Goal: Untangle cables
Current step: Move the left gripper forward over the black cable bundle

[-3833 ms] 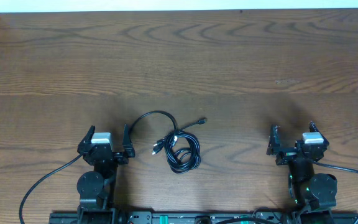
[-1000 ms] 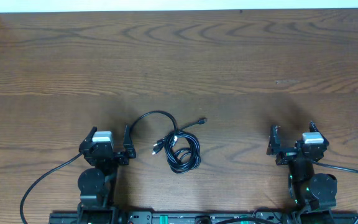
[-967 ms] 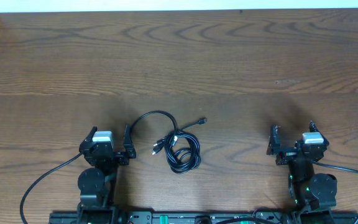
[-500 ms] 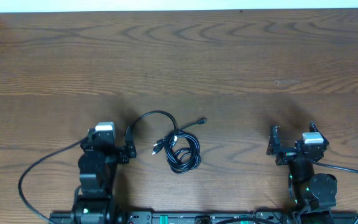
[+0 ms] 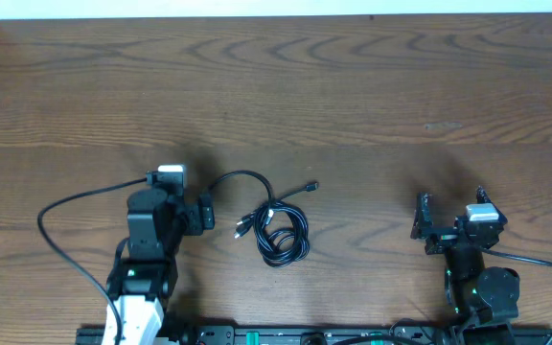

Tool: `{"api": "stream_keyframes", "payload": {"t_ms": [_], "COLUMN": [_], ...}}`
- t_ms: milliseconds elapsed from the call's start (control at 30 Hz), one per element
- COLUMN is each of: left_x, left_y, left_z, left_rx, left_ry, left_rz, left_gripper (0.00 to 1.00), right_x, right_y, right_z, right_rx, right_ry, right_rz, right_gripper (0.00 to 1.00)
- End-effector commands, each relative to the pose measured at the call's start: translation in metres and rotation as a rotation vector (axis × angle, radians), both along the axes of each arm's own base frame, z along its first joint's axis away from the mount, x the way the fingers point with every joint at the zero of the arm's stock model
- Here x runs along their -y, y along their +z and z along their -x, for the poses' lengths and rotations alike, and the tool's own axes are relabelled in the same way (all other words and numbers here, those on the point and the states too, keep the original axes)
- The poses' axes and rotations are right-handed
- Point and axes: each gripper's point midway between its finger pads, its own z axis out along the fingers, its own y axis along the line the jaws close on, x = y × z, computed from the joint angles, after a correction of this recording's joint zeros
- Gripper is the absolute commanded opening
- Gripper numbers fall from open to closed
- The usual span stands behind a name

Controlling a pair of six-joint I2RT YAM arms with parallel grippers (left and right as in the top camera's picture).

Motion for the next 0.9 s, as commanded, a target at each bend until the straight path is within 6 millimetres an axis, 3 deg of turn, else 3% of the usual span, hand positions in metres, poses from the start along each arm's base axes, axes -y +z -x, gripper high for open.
{"api": "stream_keyframes", "payload": {"t_ms": [0, 867], "left_x": [0.002, 0.015], "left_y": [0.006, -0.022], "left_z": [-0.008, -0.021], "left_rx": [-0.029, -0.292], "left_ry": [-0.009, -0.060], "left_rz": [0.012, 0.043], "left_gripper": [0.91, 0.91], "right_x": [-0.001, -0.001], "right_y": [0.000, 0.000], "right_z": [0.001, 0.001], "right_rx": [0.004, 0.004], "right_ry": [0.008, 0.008], "right_rz": [0.014, 0.014], "right_gripper": [0.98, 0.99]}}
